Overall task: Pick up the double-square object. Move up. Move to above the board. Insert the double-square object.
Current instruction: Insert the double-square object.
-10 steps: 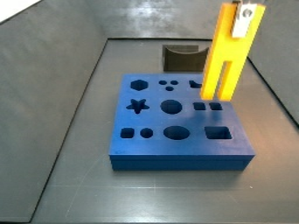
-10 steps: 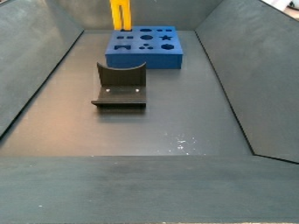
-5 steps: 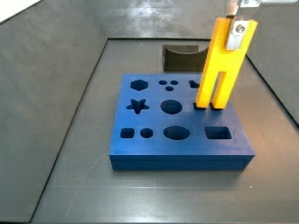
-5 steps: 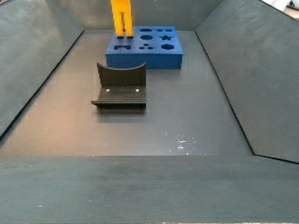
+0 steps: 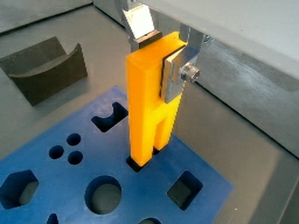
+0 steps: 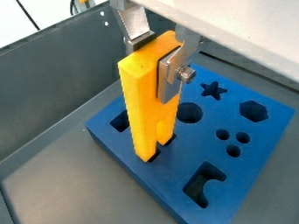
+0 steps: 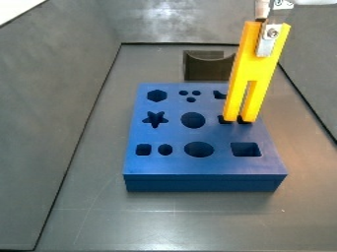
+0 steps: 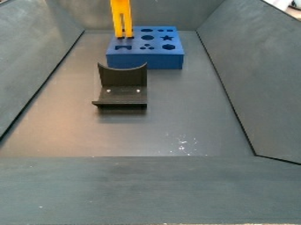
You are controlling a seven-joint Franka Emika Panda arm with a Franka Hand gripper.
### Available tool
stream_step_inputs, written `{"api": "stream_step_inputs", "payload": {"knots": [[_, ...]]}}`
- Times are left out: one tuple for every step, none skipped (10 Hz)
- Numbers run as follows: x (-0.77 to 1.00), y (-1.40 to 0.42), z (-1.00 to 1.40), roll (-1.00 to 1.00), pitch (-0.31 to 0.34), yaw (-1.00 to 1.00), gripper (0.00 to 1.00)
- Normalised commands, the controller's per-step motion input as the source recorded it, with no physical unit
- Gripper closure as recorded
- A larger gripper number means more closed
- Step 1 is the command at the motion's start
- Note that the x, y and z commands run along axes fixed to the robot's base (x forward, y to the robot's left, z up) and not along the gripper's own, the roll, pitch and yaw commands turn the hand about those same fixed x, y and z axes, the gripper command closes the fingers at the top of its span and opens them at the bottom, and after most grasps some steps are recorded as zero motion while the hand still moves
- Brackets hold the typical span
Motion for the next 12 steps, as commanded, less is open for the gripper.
{"api": "stream_step_inputs", "payload": {"knots": [[-0.19,0.09,-0.08,0.00,-0.001,0.12,1.00],[-0.08,0.03,-0.05,0.00,0.000,0.08,1.00],[0.00,-0.01,-0.04,0.00,0.000,0.01,1.00],[0.00,-0.15,-0.28,0.08,0.000,0.09,1.00],[0.00,-0.16,-0.37,0.11,0.000,0.17,1.00],[0.00,-0.19,-0.42,0.15,0.000,0.21,1.00],[0.00,-0.18,-0.43,0.16,0.000,0.23,1.00],[0.00,-0.21,-0.47,0.21,0.000,0.23,1.00],[0.00,-0.22,-0.55,0.27,0.000,0.23,1.00],[0.03,-0.36,-0.63,0.33,0.019,0.20,1.00],[0.00,0.00,0.00,0.00,-0.007,0.00,1.00],[0.00,0.00,0.00,0.00,0.000,0.00,1.00]]}}
